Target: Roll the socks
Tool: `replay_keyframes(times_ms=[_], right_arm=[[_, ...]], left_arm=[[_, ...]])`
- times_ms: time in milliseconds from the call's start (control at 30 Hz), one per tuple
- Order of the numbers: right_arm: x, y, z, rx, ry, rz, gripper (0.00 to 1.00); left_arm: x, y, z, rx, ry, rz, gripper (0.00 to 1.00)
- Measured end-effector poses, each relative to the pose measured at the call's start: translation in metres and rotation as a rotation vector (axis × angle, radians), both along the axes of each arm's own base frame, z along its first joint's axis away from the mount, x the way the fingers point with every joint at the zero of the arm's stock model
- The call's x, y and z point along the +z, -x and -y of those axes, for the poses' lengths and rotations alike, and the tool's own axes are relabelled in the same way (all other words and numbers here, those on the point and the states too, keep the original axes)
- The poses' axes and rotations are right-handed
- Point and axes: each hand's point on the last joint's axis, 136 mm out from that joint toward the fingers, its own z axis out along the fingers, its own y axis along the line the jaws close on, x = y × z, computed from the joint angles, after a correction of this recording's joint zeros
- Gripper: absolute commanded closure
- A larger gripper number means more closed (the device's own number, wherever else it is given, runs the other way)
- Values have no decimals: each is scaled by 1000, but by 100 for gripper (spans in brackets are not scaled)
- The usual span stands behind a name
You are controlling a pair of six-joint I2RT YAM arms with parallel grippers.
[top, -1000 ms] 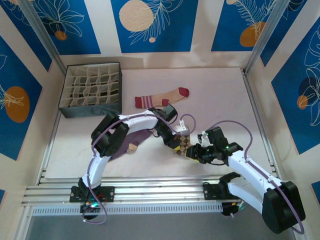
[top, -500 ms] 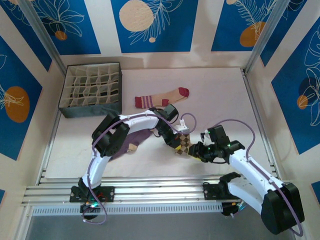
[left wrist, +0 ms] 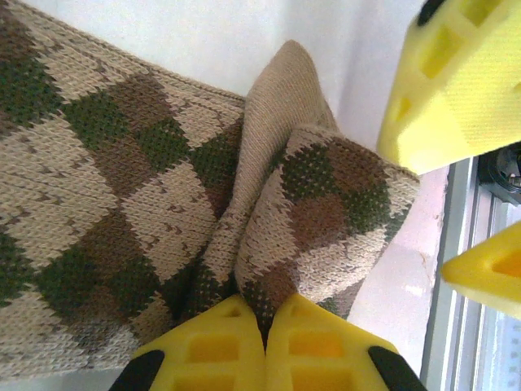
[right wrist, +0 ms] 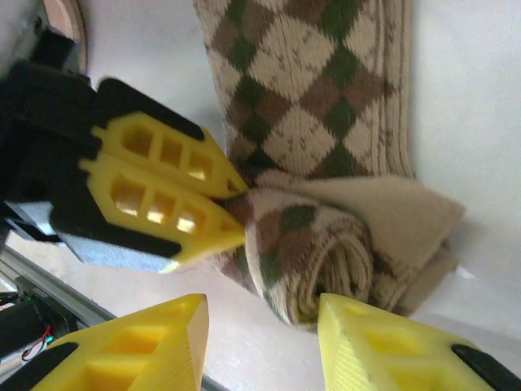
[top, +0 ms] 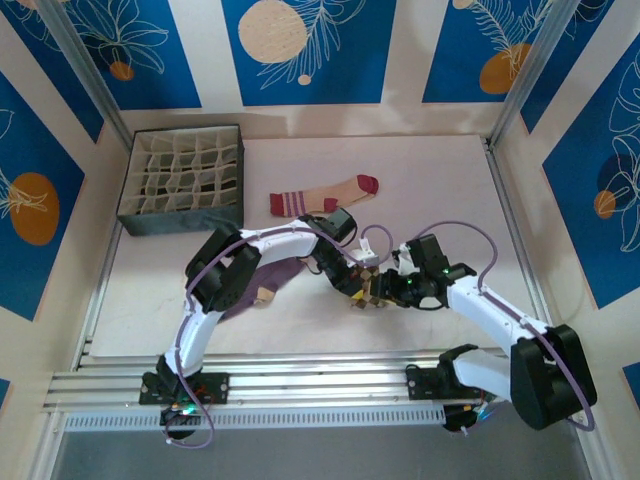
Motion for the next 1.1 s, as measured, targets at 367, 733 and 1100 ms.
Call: replay_keyframes(times_ms=[367,733,1100], right_arm=[[-23,-5,-4,72,111,-11,84],[-33,-16,-5,41,168,-166,97],[-34,-18,-13,62,177,-252,98]], left_arm=[[0,-2,0,10,4,-13,100],[1,0,-7,14,166,147,79],[20,-2,-26,5,339,481,71]])
